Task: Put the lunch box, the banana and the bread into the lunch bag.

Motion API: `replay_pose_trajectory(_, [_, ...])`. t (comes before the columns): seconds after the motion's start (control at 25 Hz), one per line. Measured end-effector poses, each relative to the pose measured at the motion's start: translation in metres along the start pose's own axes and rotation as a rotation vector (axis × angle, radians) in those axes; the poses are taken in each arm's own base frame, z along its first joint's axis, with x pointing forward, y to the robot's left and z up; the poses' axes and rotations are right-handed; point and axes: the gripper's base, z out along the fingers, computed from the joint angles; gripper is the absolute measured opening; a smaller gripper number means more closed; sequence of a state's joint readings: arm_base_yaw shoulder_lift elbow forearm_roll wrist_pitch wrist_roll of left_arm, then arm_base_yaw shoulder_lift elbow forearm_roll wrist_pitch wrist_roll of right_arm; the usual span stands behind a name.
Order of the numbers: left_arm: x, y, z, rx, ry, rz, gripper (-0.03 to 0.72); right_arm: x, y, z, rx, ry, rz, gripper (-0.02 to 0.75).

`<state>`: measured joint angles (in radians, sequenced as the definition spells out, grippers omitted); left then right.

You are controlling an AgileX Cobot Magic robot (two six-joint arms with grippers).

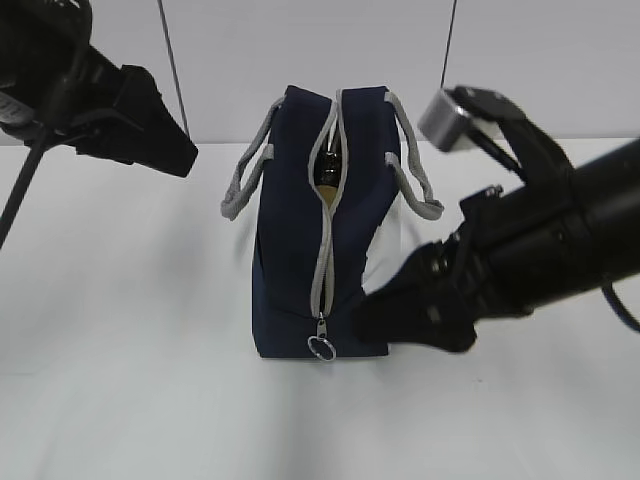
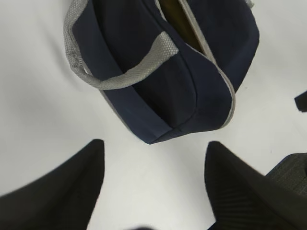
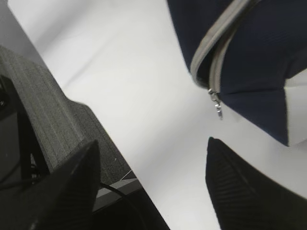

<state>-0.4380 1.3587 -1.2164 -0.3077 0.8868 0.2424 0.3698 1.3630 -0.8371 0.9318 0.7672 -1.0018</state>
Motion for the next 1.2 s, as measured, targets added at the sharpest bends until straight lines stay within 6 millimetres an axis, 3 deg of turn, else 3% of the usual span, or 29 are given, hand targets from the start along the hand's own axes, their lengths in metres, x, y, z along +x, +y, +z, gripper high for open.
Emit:
replay_pose_trajectory(0.28, [0.002, 0.000, -0.001, -0.001, -0.001, -0.001, 0.448, 0.044, 0.005, 0.019, -0.083, -0.041, -0.290, 0.507])
replay_pose_trajectory(0.72, [0.002, 0.000, -0.001, -0.002, -0.005, 0.000, 0.430, 0.041, -0.007, 0.037, -0.070, -0.111, -0.156, 0.507])
replay_pose_trajectory(0.92, [0.001, 0.000, -0.001, -0.002, -0.008, 0.002, 0.416, 0.051, -0.021, 0.059, -0.063, -0.065, -0.229, 0.505])
replay_pose_trajectory(1.2, [0.001, 0.000, -0.001, -0.004, -0.012, 0.003, 0.414, 0.065, -0.040, 0.091, -0.069, -0.040, -0.279, 0.407])
